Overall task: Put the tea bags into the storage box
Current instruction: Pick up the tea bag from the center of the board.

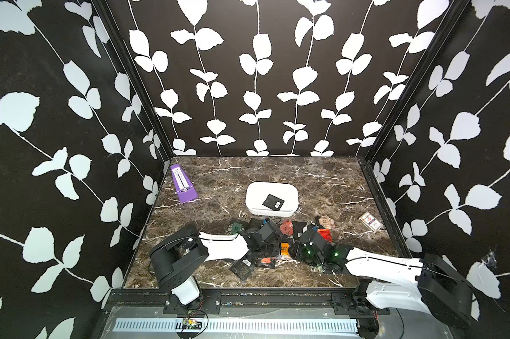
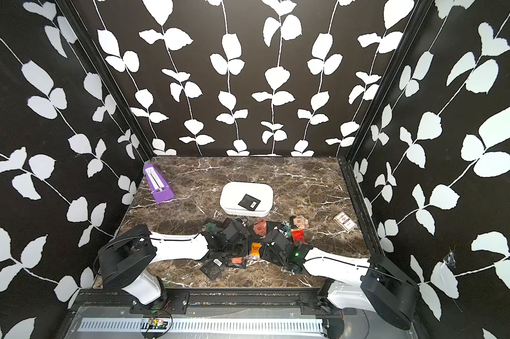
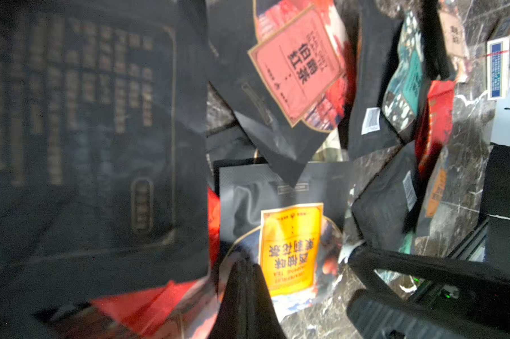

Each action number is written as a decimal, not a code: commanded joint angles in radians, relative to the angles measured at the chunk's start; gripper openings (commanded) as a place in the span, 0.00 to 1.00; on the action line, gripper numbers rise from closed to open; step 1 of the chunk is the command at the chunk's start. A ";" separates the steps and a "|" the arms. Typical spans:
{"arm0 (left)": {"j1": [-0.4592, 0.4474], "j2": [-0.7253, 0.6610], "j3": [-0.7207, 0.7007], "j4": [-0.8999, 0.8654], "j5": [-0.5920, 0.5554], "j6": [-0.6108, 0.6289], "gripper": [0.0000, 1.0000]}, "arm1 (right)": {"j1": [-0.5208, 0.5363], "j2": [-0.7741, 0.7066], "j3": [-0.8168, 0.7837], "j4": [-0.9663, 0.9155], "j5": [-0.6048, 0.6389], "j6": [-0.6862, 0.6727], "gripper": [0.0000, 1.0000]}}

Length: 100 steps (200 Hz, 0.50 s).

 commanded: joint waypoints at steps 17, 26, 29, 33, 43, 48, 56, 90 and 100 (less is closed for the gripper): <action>-0.010 0.009 -0.021 -0.006 -0.008 -0.011 0.00 | 0.014 0.028 -0.032 0.033 0.024 0.015 0.45; -0.011 0.007 -0.021 -0.011 -0.010 -0.011 0.00 | 0.015 0.032 -0.038 0.037 0.024 0.017 0.45; -0.012 0.007 -0.020 -0.012 -0.010 -0.011 0.00 | 0.015 0.033 -0.040 0.039 0.025 0.020 0.45; -0.011 0.007 -0.020 -0.013 -0.011 -0.009 0.00 | 0.015 0.034 -0.042 0.043 0.025 0.020 0.44; -0.013 0.007 -0.019 -0.017 -0.013 -0.009 0.00 | 0.015 0.035 -0.046 0.048 0.025 0.023 0.45; -0.013 0.007 -0.017 -0.019 -0.013 -0.008 0.00 | 0.017 0.037 -0.047 0.052 0.025 0.024 0.45; -0.015 0.007 -0.017 -0.022 -0.012 -0.007 0.00 | 0.016 0.038 -0.048 0.053 0.024 0.024 0.45; -0.017 0.006 -0.018 -0.025 -0.017 -0.008 0.00 | 0.020 0.050 -0.049 0.065 0.024 0.021 0.42; -0.018 0.006 -0.020 -0.025 -0.018 -0.009 0.00 | 0.019 0.058 -0.049 0.074 0.022 0.021 0.41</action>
